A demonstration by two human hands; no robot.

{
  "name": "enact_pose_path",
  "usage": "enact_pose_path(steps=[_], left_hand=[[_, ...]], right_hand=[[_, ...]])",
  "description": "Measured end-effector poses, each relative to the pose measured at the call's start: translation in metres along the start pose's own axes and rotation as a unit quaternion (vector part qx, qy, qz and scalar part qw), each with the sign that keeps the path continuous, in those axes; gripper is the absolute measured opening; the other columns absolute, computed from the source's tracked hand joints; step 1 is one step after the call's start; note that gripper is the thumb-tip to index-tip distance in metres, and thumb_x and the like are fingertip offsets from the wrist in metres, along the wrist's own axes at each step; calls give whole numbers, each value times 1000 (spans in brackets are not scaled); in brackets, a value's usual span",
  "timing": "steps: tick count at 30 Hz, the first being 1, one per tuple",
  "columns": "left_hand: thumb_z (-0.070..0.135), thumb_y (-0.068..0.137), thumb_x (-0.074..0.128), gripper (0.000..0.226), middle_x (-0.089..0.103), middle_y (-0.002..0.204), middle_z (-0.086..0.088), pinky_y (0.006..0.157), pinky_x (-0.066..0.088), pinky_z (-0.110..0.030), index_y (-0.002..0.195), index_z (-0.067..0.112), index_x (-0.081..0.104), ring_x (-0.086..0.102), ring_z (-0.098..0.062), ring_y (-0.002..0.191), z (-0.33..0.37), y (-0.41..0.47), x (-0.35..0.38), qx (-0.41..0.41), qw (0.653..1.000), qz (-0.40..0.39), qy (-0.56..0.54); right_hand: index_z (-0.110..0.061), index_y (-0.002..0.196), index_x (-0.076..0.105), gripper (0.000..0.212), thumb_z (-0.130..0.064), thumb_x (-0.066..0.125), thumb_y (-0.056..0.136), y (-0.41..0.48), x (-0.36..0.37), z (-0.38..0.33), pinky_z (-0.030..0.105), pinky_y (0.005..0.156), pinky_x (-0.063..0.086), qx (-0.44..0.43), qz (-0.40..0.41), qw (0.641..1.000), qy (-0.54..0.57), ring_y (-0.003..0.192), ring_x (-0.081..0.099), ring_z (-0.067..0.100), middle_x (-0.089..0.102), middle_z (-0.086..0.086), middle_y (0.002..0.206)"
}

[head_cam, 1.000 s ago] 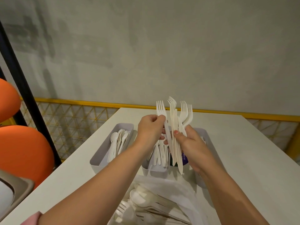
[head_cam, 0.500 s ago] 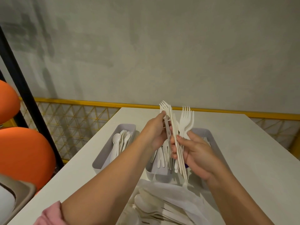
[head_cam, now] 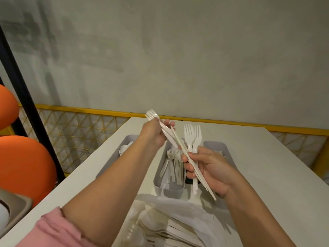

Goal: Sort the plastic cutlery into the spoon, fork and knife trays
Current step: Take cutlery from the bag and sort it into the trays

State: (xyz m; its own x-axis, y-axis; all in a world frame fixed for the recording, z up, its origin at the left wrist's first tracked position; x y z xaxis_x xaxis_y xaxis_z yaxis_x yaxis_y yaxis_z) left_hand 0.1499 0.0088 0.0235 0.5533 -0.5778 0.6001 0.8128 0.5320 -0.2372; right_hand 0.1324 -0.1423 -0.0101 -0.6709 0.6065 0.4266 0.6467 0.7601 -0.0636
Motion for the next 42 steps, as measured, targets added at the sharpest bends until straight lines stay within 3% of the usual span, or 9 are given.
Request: enact_pose_path(steps=[6,8,12,16,20,27,32,38,42], left_hand=[[-6,93,27,37,38,64,-10,51,34,-28,68,0,53,34,-17,52,-21,17,-20,-6,967,44,250],[-11,90,28,36,37,65,-11,49,31,-27,67,-6,55,35,-18,53,-39,14,-20,-15,926,29,376],[1,96,33,34,48,70,-10,54,44,-26,124,-13,47,45,-17,57,-59,20,-15,25,817,-10,576],[4,97,34,36,52,131,-21,95,44,-30,130,-7,43,54,-31,116,-70,23,-12,52,700,-8,712],[10,98,37,40,44,139,-18,102,37,-28,136,-3,37,45,-29,127,-83,33,-17,76,618,3,782],[13,96,40,45,42,140,-17,105,36,-30,138,-4,35,42,-28,129,-91,36,-21,72,575,-13,815],[15,97,41,34,54,130,-16,92,42,-27,126,1,51,52,-28,119,-85,28,-15,90,617,-40,781],[37,100,30,42,62,88,-11,69,47,-32,84,11,58,57,-20,72,-40,-18,20,181,873,-62,448],[38,94,48,33,56,66,-1,48,41,-23,77,12,57,52,-14,52,-27,-34,32,175,879,-104,430]], right_hand=[[-4,94,53,11,0,44,95,-5,-15,-13,20,41,42,-21,70,995,-70,47,50,11,59,9,70],[-8,89,55,12,-1,46,94,-6,-19,-16,20,42,42,-33,90,991,-89,50,50,12,59,10,72],[-6,92,57,7,-2,51,91,-8,-25,-19,20,44,44,-31,120,983,-138,55,51,14,57,10,71],[-7,98,59,10,-6,54,90,-8,-29,-22,24,51,44,-34,144,975,-166,61,53,15,59,10,73],[-9,94,62,8,-12,54,92,-10,-30,-25,25,56,42,-43,156,968,-192,64,54,16,59,7,72],[-8,108,61,19,-15,54,91,-14,-28,-26,25,59,42,-51,172,959,-220,68,54,14,60,4,78],[-9,110,60,21,-14,55,91,-13,-27,-27,26,61,43,-54,173,957,-227,69,54,14,60,6,81],[-11,115,59,23,-13,52,93,-12,-27,-25,26,58,41,-52,179,957,-223,68,54,14,63,3,84],[-11,118,57,25,-14,50,95,-10,-26,-25,26,58,42,-49,181,957,-219,70,54,14,63,2,86]])
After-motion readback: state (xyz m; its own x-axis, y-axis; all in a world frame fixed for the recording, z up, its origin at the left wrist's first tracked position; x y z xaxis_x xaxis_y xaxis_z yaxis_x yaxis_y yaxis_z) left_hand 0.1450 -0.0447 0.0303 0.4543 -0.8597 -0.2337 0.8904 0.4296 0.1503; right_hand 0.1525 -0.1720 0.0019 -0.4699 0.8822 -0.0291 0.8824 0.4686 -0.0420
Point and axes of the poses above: each hand's wrist, its own y-axis towards the middle knuckle, its own x-axis out of the palm, z = x × y, the point moved 4 cm from there along y, towards the middle knuckle
